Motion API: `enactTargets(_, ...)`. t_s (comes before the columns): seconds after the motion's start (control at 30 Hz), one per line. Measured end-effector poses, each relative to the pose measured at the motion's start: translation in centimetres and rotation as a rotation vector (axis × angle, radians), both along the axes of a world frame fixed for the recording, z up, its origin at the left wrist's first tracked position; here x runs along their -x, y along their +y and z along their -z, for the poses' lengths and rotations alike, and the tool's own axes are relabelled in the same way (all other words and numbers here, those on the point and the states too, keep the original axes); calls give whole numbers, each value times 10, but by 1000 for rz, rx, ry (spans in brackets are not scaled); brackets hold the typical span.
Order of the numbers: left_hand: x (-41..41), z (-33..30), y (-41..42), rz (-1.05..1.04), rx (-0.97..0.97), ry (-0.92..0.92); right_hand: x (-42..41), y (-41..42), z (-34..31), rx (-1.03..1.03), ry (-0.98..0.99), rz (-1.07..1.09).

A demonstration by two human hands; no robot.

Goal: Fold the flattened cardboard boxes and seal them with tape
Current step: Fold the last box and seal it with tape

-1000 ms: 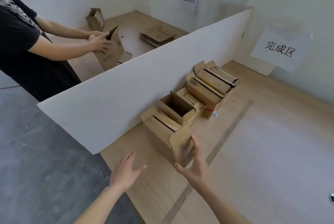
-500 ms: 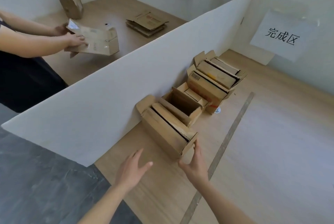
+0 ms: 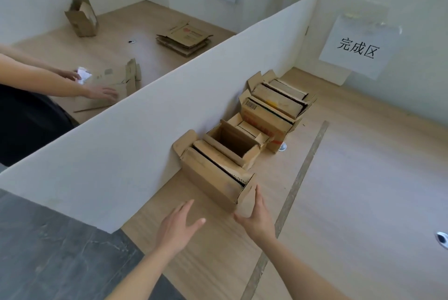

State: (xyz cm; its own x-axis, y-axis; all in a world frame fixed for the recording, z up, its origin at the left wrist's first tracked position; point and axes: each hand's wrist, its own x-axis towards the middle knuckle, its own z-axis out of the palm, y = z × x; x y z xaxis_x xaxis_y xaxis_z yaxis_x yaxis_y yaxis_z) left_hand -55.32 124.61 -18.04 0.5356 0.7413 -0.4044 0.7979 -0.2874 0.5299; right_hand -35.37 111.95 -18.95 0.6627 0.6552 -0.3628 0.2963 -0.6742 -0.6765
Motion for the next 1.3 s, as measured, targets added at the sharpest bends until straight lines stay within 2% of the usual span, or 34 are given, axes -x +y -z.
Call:
enactTargets(0.23,-39,-61,-21,80,-78,-74,-32,-55,-51,59,-80,-64)
enactTargets(0.47,-120,-161,-117,271,-371,-114,-90,-184,-156,25,-325,-28)
enactTargets(0.67,-205,-254,-290,469,-534,-217,-126,-378,-257,72,-506,105)
enactTargets(0.87,-274,-328,-505,731,-543,-390,-131,-603,-344,165,-644,304)
enactTargets(1.07,-313,-371,-686,946,-522,-493,-123,-795,-381,249,-634,564)
enactTargets(1.3,-362,-377,-846,1210,-482,-538,-104,-967,-383,340,-582,815)
